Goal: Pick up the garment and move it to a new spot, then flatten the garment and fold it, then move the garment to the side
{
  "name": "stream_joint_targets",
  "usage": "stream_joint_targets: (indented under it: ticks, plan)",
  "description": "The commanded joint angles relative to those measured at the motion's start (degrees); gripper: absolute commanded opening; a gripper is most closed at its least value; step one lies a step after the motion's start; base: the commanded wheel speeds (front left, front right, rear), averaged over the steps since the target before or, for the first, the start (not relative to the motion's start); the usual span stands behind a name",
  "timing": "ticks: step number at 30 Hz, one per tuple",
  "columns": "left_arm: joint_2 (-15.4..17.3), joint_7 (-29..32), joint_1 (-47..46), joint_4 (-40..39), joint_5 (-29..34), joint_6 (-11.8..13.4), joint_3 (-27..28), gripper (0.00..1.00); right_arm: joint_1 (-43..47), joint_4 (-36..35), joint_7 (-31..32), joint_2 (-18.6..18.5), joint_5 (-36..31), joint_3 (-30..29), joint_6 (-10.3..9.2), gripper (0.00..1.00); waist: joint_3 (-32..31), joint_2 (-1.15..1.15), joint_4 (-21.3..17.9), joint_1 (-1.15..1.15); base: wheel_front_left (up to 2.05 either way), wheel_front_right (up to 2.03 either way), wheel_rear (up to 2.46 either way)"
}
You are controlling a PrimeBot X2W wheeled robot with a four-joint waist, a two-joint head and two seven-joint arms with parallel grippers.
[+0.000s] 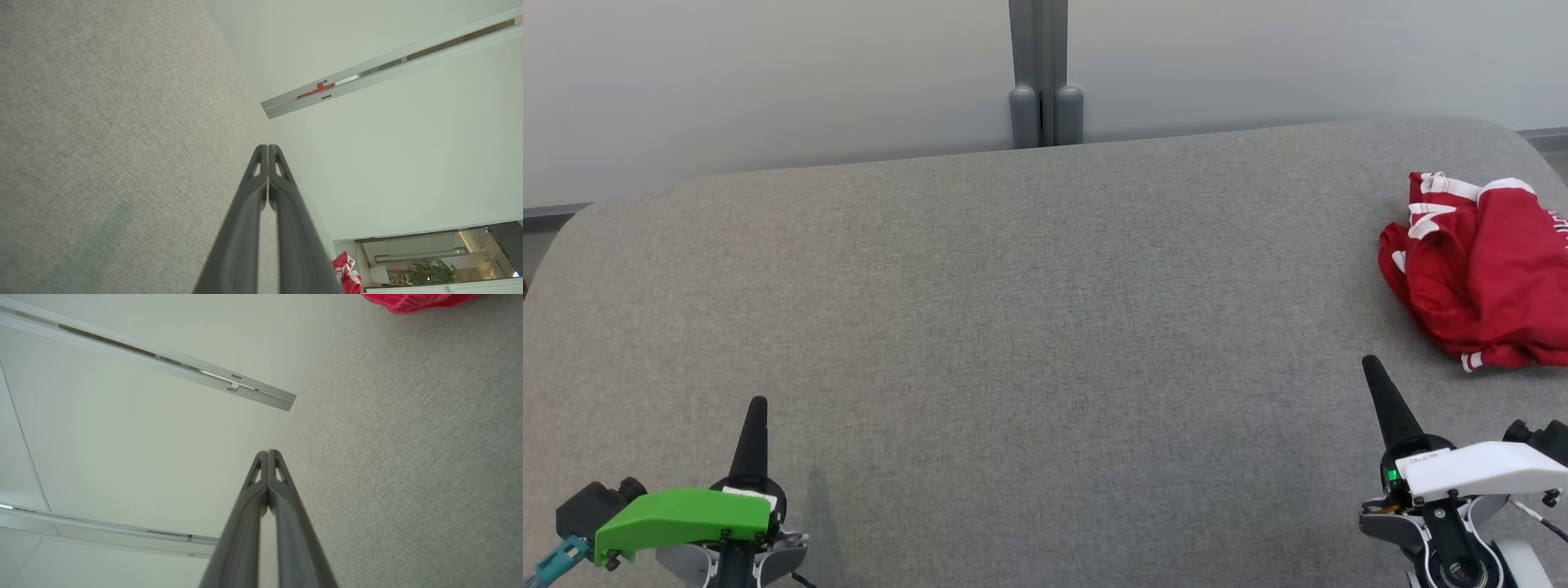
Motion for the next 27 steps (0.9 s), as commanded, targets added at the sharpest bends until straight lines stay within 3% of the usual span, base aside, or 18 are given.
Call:
stream_joint_targets:
  ticks: [1,27]
  plan:
    - [-0.1,0.4,-1.4,-0.2,-1.4,-0.7,0.7,0.0,-1.4,0.1,0.3,0.0,1.5,-0.3,0.05,0.0,0.0,0.0,0.0,0.0,0.0,0.0,0.0]
    - [-1.9,3.6,-2.3,1.0,-12.2,-3.7,4.3,0.0,-3.5,3.6,2.2,0.7,13.4,-1.7,0.05,0.0,-0.9,0.0,0.1,0.0,0.0,0.0,0.0]
